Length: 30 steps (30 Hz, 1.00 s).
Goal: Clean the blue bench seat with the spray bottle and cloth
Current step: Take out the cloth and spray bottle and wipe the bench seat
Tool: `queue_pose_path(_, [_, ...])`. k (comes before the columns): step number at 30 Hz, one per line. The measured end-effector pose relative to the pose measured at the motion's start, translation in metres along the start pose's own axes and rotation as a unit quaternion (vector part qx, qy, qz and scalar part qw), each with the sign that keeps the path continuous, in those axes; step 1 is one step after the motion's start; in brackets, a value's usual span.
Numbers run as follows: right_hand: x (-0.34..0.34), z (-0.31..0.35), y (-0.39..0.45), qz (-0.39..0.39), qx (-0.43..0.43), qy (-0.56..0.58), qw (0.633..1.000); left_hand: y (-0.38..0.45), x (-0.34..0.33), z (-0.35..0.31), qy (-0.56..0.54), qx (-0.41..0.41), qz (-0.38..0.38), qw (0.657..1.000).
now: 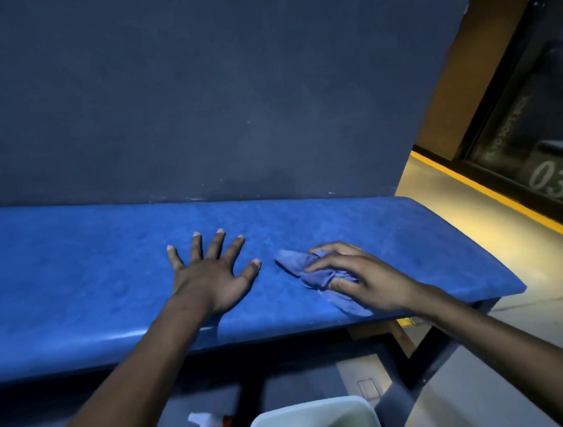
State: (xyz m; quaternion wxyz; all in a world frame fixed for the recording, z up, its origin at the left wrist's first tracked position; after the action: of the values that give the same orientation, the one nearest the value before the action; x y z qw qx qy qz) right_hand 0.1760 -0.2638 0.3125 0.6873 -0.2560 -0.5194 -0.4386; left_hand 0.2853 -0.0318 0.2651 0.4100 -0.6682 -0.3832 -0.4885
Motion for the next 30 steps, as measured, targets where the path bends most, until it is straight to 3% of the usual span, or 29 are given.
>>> queue_pose_path(5, [0.016,-0.064,0.08,-0.105,-0.119,-0.034,0.987,0.001,0.001,-0.001,-0.001,0.002,0.002,1.0])
queue_pose_path(7, [0.007,-0.072,0.107,-0.107,-0.171,-0.014,0.979,0.002,0.001,0.001,-0.004,-0.003,0.0,1.0])
queue_pose_path(10, [-0.004,-0.042,0.095,-0.079,-0.135,0.004,0.988,0.004,0.001,0.002,0.0,-0.009,0.003,1.0])
queue_pose_path(14, [-0.014,0.004,0.031,-0.012,-0.023,0.03,0.999,0.005,0.002,0.002,0.002,-0.008,0.005,1.0])
queue_pose_path(21, [0.005,-0.049,0.064,-0.097,-0.149,-0.017,0.984,-0.017,0.013,0.028,-0.007,-0.048,0.017,0.999])
queue_pose_path(23, [0.001,-0.024,0.075,-0.092,-0.116,-0.015,0.989,-0.028,0.019,0.064,-0.003,-0.026,0.01,1.0])
queue_pose_path(27, [-0.025,0.065,0.085,-0.006,0.022,0.005,1.0,-0.05,0.032,0.149,-0.004,0.041,-0.001,0.999])
queue_pose_path(30, [-0.039,0.076,0.123,0.014,0.052,-0.017,0.998,-0.057,0.032,0.167,-0.004,0.047,-0.007,0.999])
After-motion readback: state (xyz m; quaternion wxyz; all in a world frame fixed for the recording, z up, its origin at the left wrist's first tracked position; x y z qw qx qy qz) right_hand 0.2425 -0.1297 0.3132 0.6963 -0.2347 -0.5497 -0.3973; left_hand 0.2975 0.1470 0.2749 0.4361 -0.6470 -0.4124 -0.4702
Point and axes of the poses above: each hand's wrist, its own y-axis towards the middle knuckle, its own x-axis out of the back of the hand, z = x × y, the point moved 7 cm from there along y, towards the middle knuckle, and after that the axes turned 10 degrees about z, right-handed, at the moved point
